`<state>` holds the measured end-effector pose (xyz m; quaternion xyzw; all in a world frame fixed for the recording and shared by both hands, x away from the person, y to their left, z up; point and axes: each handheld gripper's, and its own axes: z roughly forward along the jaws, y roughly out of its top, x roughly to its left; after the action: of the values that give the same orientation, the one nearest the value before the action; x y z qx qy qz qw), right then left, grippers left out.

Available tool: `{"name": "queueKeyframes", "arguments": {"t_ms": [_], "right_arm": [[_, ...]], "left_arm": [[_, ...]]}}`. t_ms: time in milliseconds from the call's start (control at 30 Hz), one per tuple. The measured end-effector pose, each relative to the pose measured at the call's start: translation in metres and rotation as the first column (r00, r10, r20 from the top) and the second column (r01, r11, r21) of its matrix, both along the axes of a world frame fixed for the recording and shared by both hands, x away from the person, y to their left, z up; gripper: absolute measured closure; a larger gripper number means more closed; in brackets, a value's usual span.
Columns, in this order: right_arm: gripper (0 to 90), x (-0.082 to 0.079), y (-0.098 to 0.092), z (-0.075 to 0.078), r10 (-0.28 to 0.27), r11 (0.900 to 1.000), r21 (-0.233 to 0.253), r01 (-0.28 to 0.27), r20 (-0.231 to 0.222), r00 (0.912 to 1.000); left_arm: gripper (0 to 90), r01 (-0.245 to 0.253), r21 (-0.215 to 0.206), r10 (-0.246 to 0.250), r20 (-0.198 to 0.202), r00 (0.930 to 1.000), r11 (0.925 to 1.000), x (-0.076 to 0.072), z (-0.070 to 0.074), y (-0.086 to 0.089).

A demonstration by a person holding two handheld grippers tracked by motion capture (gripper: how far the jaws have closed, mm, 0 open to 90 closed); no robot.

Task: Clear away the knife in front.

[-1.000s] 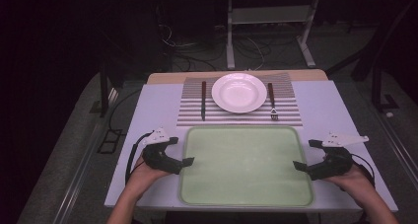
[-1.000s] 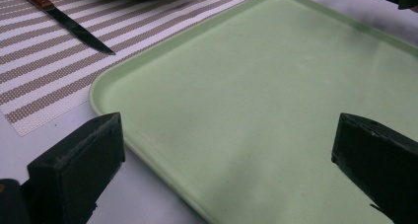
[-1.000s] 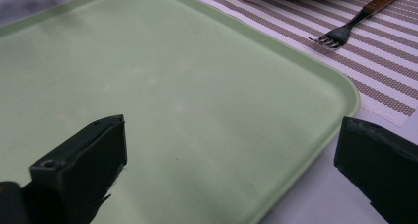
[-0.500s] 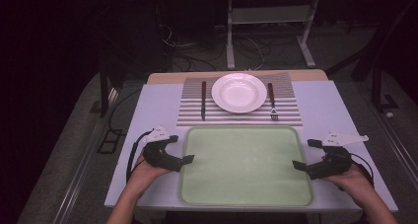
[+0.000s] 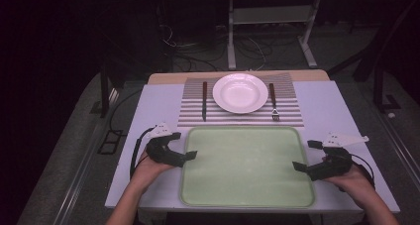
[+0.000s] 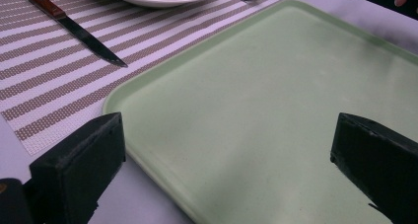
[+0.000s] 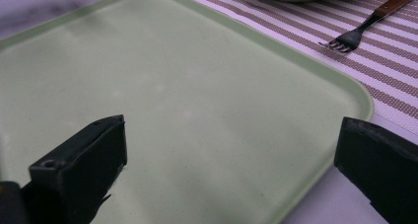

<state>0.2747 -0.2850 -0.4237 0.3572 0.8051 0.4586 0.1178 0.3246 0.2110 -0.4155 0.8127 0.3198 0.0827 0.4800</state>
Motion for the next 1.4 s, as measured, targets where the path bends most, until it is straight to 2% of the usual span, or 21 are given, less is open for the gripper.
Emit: {"name": "queueKeyframes", "arguments": {"t_ms": [500,1400], "right_arm": [[0.0,0.000,-0.001,0.000,-0.005,1.000,0.012,0.005,-0.005,1.0000],[0.0,0.000,0.000,-0.001,-0.001,1.000,0.018,0.001,-0.010,0.9999]], "left_arm": [[2.3,-0.012,0.008,0.012,-0.003,0.9999,0.9999,0.009,-0.002,-0.004],[5.3,-0.034,0.014,0.034,-0.005,0.9994,0.9993,0.034,-0.005,-0.012]]}}
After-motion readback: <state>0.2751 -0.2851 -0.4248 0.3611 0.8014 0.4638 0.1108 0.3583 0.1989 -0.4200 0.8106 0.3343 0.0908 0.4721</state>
